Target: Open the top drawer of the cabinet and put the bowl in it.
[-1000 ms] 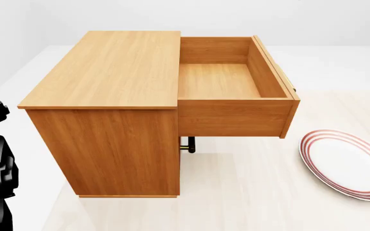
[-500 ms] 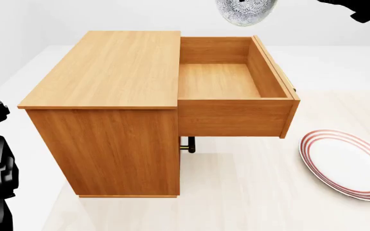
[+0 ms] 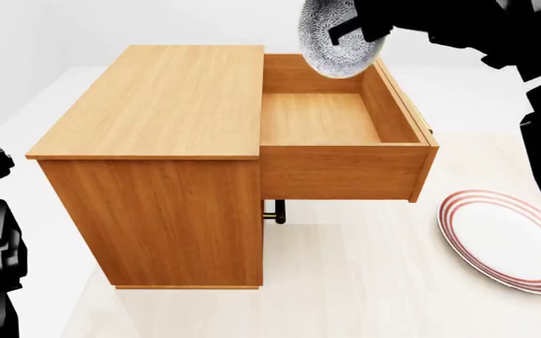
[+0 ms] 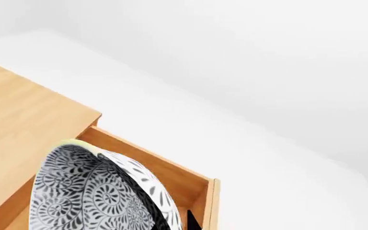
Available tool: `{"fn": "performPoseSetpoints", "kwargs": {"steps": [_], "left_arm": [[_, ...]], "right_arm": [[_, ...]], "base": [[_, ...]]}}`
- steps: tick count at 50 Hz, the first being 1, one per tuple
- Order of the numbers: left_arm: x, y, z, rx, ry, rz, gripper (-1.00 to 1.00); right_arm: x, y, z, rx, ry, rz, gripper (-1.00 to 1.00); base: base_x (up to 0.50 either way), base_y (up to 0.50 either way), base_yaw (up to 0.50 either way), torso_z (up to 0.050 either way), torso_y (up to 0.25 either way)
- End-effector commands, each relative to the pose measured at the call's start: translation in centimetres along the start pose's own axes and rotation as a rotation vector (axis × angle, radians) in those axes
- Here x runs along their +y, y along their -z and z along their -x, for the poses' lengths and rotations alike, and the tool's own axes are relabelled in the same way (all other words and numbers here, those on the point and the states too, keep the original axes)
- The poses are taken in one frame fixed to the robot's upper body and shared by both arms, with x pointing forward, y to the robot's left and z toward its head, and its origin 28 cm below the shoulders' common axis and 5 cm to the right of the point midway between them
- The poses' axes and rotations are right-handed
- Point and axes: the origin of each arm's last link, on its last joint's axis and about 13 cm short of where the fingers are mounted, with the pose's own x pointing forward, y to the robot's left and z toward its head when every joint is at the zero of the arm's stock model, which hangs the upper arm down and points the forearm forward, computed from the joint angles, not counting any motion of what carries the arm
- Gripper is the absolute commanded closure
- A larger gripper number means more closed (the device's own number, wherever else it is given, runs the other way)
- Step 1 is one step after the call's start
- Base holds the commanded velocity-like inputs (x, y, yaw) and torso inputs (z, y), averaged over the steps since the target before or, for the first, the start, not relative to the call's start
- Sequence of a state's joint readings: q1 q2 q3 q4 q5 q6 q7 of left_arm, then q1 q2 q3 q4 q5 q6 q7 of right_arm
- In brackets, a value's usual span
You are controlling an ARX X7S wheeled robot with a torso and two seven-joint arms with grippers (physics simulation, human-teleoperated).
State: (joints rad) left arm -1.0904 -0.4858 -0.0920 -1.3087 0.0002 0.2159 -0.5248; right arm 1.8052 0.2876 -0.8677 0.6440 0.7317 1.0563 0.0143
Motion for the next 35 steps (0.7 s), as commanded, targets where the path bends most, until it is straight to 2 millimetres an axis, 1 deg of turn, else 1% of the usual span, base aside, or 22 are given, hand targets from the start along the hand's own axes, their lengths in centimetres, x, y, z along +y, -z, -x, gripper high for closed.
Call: {"fn": "performPoseSetpoints", "kwargs": {"steps": [1,6,21,27,35], "left_arm": [[0.0,0.0,0.0,-0.002,0.000,-0.001,-1.00],[0.0,0.0,0.0,-0.002,0.000,-0.001,-1.00],[0.0,0.0,0.0,-0.004,0.003,0.000,-1.00],[0.0,0.0,0.0,-0.007,0.004,-0.001,-1.00],[0.0,0.0,0.0,-0.012,0.006,-0.002,-1.00]], "right_arm": [[0.5,0.8,-0.5,0.069,-0.056,-0.038,1.00],[0.5,0.4,-0.9,0.092,-0.084,-0.072,1.00],[0.9,1.0,-3.3,0.205,-0.091,-0.089,1.00],[0.9,1.4,-3.3,0.252,-0.094,-0.108,1.00],[1.5,1.6,-3.4,0.281,-0.108,-0.112,1.00]], "base": [[0.00,0.00,0.00,0.000,0.000],[0.00,0.00,0.00,0.000,0.000],[0.00,0.00,0.00,0.000,0.001],[0.00,0.00,0.00,0.000,0.000],[0.00,0.00,0.00,0.000,0.000]]}}
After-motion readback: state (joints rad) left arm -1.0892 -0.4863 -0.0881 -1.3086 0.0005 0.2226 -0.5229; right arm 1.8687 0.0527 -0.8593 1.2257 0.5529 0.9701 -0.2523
